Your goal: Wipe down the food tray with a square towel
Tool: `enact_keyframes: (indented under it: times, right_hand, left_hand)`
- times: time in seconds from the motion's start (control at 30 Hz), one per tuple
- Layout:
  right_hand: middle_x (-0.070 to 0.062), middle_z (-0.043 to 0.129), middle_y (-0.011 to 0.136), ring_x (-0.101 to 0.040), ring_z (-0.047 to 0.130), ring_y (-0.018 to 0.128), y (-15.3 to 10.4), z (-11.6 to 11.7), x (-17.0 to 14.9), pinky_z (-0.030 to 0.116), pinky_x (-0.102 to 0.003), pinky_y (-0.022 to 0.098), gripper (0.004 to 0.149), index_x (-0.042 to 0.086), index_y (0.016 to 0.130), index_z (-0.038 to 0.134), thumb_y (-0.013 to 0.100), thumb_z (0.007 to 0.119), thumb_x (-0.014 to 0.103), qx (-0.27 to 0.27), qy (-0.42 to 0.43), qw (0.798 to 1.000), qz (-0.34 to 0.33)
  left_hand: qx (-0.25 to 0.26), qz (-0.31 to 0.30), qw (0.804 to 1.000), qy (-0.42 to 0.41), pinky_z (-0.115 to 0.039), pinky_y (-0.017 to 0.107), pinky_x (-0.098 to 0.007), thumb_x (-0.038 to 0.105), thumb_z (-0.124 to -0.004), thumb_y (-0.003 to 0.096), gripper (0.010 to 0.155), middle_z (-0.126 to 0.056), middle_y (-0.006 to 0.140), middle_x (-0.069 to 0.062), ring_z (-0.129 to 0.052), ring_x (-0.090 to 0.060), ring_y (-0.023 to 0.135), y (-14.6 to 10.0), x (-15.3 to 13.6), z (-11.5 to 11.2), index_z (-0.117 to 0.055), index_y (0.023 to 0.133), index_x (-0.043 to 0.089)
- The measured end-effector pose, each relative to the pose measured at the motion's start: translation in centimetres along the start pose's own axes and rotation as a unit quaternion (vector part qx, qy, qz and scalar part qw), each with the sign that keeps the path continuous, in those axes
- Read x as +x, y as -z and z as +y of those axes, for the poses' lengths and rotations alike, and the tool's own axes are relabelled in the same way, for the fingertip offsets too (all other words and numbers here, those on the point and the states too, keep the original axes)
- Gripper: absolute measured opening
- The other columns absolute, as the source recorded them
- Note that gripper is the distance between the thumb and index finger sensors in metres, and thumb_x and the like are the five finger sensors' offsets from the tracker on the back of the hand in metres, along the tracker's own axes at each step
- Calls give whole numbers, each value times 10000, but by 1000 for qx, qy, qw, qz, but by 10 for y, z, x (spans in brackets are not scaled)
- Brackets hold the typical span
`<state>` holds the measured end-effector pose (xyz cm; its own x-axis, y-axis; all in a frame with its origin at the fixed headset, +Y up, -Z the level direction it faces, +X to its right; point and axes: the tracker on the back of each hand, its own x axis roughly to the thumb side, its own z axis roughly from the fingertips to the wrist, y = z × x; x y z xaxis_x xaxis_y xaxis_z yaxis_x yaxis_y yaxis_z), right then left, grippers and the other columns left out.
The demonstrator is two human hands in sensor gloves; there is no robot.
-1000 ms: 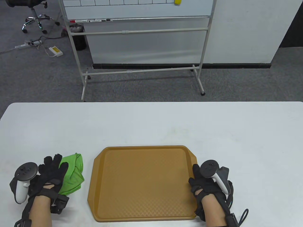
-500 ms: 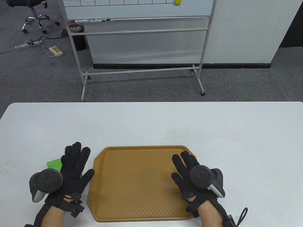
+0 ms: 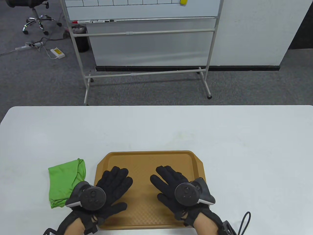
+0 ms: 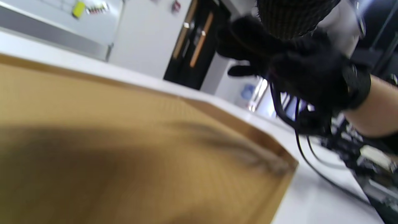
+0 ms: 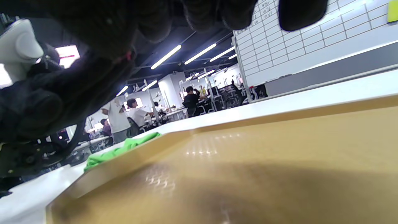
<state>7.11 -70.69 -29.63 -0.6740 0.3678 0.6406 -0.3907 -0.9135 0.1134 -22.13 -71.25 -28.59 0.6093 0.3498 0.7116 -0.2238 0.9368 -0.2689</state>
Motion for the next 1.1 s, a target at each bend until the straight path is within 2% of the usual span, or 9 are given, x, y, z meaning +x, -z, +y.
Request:
enact_keyframes:
  times: [0.07,0.17,0.43,0.7,1.1]
  right_hand:
    - [-81,356,1211,-377,400,1123,2,3,3,496,-674,713,670,329,1094,486,495,735,494,5,-7,1000,-4]
    - [-68,371,1210,-364,408,1124,3,6,5,497,-675,712,669,321,1092,488,495,735,493,15,-14,1000,-6]
    - [-60,413,1205,-352,436,1121,4,13,2,506,-675,708,664,307,1083,508,488,740,489,18,-28,999,8]
    - [-64,438,1201,-361,452,1116,2,8,1,518,-674,702,663,304,1080,517,485,742,489,-6,-36,999,17]
    - [-83,455,1198,-370,468,1112,-1,5,-3,521,-675,701,662,299,1080,522,485,743,488,-9,-26,999,30]
  left_hand:
    - [-38,-3,999,9,-31,690,-528,585,-650,503,820,39,1138,-24,71,-328,1005,5,0,-10,-135,1082,314]
    - [-59,3,998,14,-33,690,-526,584,-649,503,823,38,1135,-26,67,-329,1003,7,-1,-15,-125,1076,310]
    - [-45,14,999,18,-44,690,-523,581,-651,501,817,21,1138,-33,51,-332,1005,0,-6,-9,-144,1080,304]
    - [-42,23,999,15,-42,692,-520,576,-656,501,814,17,1138,-31,49,-328,1007,-2,-11,-6,-153,1082,306]
    - [-37,26,999,21,-43,694,-519,572,-659,501,811,12,1140,-30,45,-328,1010,-3,-10,-3,-160,1082,307]
